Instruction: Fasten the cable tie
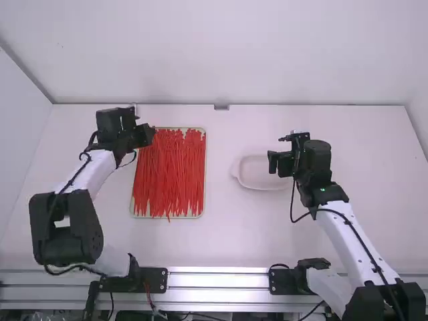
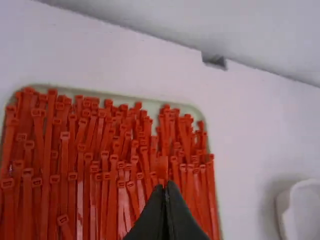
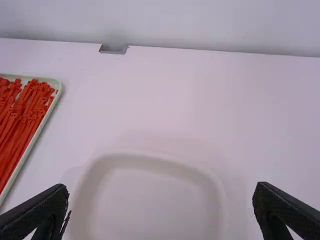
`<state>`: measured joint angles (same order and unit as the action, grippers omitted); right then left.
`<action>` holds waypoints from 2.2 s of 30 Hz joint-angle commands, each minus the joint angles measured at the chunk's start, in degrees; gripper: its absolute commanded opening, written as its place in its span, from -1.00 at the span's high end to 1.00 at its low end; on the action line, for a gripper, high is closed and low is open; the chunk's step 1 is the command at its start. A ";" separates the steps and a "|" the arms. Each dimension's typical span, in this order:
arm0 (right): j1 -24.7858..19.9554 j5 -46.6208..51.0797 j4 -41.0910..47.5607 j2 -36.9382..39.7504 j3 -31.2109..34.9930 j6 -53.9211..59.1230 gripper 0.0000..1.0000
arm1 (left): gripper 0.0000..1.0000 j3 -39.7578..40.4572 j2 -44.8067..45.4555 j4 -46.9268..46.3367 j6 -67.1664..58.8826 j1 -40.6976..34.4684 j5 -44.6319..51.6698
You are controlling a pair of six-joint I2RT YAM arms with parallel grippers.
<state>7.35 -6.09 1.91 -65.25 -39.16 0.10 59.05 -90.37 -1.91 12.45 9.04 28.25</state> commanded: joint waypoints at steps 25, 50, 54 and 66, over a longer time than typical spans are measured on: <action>1.57 -42.64 -12.41 -0.52 -2.12 0.39 -0.96 | 0.97 1.01 26.23 -5.97 -0.35 -0.37 10.36; 18.14 -54.55 -49.37 -15.69 -2.12 -12.87 -0.96 | 0.97 0.50 26.21 9.84 7.91 -3.48 40.02; 20.31 -54.36 -52.09 -16.48 -2.12 -13.99 -0.96 | 0.97 0.50 26.21 9.97 7.54 -7.32 39.87; 23.39 -59.06 -54.25 -16.41 -2.14 -13.60 0.82 | 0.97 0.50 26.21 11.21 7.43 -12.79 36.85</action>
<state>30.98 -62.46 -51.79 -81.32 -39.68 -13.34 59.02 -65.34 9.21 19.75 -3.70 65.30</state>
